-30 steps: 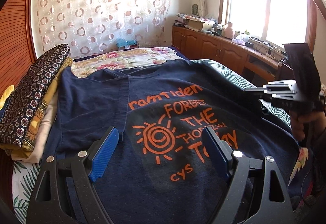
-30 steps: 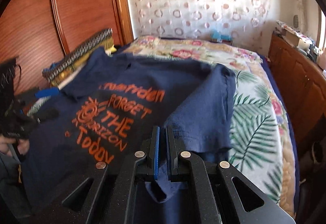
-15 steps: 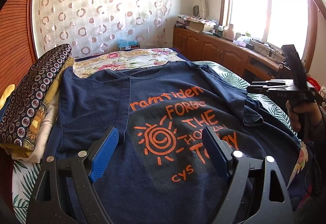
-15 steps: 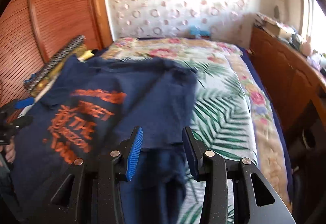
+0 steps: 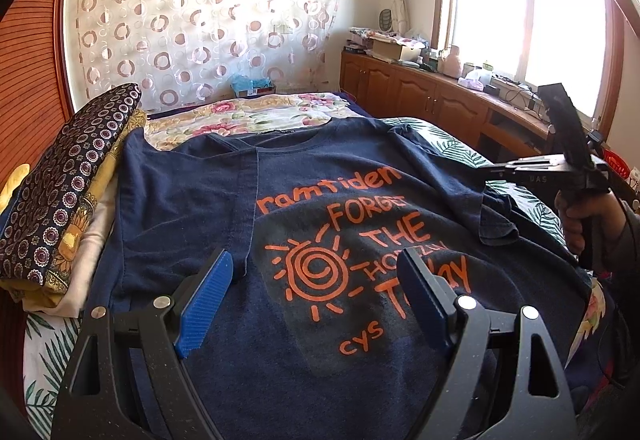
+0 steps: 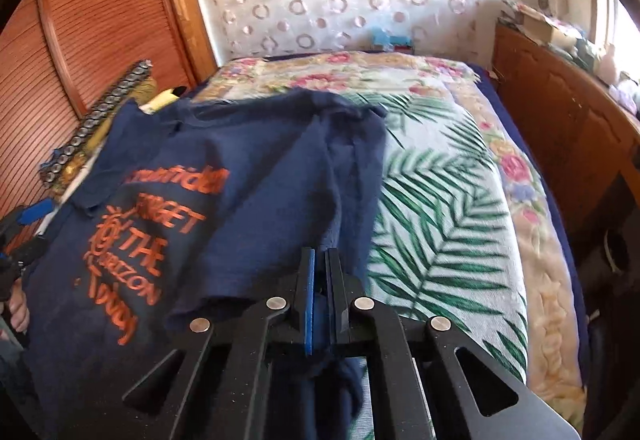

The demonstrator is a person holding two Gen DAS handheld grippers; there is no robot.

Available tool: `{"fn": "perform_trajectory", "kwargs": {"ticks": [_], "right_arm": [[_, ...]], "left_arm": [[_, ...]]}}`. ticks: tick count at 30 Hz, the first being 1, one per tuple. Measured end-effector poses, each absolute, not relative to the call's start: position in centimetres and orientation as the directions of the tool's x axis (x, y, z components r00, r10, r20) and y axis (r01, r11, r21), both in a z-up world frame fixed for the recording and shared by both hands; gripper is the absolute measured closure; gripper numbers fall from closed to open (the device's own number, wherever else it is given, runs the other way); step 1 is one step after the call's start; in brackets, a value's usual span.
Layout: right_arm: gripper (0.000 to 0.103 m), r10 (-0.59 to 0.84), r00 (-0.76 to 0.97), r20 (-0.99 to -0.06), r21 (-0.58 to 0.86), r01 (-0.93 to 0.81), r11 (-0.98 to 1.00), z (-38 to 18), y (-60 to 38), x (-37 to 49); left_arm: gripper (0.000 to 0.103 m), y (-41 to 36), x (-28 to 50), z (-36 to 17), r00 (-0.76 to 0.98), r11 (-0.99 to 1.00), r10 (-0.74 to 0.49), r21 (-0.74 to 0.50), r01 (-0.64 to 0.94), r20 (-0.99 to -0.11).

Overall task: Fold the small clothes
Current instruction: 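Fold the grasped sleeve over the shirt body toward the printed chest with the right gripper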

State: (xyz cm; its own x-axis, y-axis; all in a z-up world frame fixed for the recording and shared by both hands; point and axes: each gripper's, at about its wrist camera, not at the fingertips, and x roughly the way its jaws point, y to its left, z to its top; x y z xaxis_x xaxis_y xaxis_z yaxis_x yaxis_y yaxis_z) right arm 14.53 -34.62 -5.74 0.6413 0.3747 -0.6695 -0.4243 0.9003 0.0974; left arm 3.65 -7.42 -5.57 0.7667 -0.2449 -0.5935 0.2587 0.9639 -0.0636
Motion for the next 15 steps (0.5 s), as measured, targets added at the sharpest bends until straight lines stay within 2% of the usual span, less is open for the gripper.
{"fn": "perform_trajectory", "kwargs": {"ticks": [15], "right_arm": [[0.1, 0.513, 0.606, -0.607, 0.077, -0.598, 0.798, -1.5, -26.1, 15.9]], "left_arm": [[0.018, -5.3, 3.2, -5.7, 0.78, 0.972, -0.227, -0.087, 0.218, -0.583]]}}
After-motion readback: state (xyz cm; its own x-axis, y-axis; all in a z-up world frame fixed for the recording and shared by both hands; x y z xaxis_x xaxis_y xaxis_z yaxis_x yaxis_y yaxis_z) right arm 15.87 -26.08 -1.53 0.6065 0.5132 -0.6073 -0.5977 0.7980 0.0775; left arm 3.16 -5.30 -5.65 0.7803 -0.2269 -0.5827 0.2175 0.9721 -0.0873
